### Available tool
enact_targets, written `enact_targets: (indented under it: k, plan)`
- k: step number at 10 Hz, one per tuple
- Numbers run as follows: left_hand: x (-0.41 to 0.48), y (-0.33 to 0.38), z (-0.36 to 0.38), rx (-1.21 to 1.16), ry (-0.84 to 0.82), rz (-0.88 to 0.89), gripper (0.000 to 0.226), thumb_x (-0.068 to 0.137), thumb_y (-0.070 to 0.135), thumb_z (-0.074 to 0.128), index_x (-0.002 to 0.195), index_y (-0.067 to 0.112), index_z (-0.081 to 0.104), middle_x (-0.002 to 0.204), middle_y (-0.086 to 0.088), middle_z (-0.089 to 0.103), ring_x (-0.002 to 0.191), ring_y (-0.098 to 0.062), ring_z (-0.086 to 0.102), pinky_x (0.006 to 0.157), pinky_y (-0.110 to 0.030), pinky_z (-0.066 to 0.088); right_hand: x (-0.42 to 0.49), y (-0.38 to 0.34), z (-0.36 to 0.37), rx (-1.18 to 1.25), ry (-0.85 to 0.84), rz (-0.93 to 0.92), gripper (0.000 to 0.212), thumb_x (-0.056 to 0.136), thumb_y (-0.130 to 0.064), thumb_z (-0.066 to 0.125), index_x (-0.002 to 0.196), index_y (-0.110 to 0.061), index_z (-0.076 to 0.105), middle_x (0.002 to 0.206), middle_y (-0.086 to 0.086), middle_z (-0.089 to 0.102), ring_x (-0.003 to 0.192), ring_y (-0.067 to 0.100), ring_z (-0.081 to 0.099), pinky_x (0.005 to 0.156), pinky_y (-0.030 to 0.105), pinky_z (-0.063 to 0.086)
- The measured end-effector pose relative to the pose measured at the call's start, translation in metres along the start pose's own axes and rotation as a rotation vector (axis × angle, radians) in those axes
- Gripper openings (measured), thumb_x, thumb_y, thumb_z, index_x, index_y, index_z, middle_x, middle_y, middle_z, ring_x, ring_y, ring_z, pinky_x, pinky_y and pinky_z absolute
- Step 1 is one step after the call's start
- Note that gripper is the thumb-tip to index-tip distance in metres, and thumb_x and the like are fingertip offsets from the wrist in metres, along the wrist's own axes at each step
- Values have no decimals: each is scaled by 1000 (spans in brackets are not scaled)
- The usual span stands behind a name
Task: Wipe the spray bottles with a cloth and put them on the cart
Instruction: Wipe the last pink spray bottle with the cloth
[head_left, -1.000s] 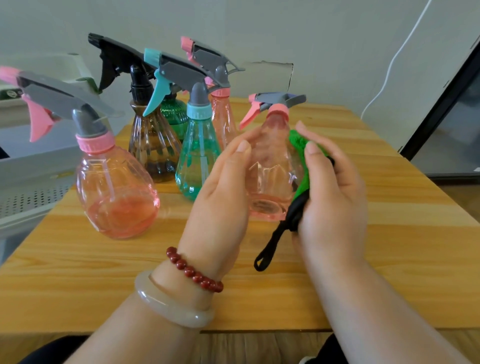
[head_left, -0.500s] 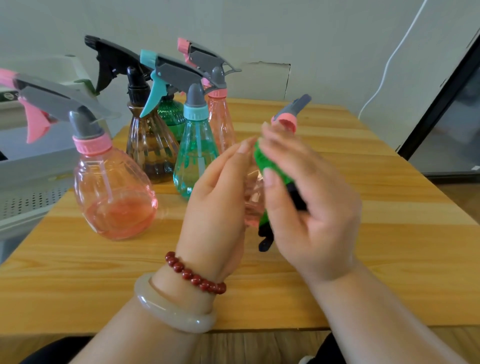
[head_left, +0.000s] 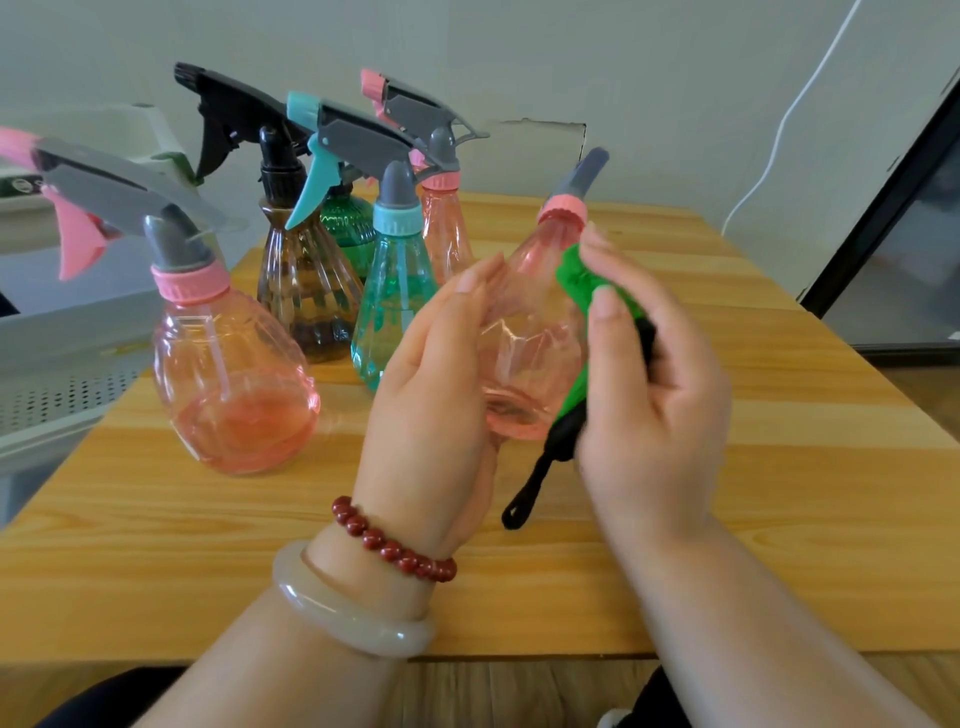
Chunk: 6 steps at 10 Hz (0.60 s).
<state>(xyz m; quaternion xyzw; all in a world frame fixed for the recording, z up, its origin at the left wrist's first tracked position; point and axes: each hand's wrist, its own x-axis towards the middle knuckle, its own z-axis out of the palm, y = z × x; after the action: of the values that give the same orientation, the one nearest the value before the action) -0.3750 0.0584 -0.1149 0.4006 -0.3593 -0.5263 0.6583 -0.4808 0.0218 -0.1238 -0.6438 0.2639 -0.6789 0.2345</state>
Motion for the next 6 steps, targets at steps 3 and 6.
enact_targets:
  k: [3, 6]
  plan:
    - [-1, 6, 3, 192, -29, 80, 27, 105, 39, 43, 119, 35, 65, 123, 8, 70, 117, -11, 64, 106, -47, 48, 5, -7, -2, 125, 22, 246, 27, 97, -18, 50, 119, -24, 64, 121, -8, 68, 114, 3, 62, 98, 27, 48]
    - [2, 0, 3, 150, -63, 48, 48, 93, 43, 56, 138, 26, 55, 134, 0, 64, 120, -15, 63, 99, -42, 54, 8, -9, -8, -147, -79, -95, 19, 92, -18, 58, 109, -11, 65, 117, 7, 57, 117, 17, 55, 100, 29, 43]
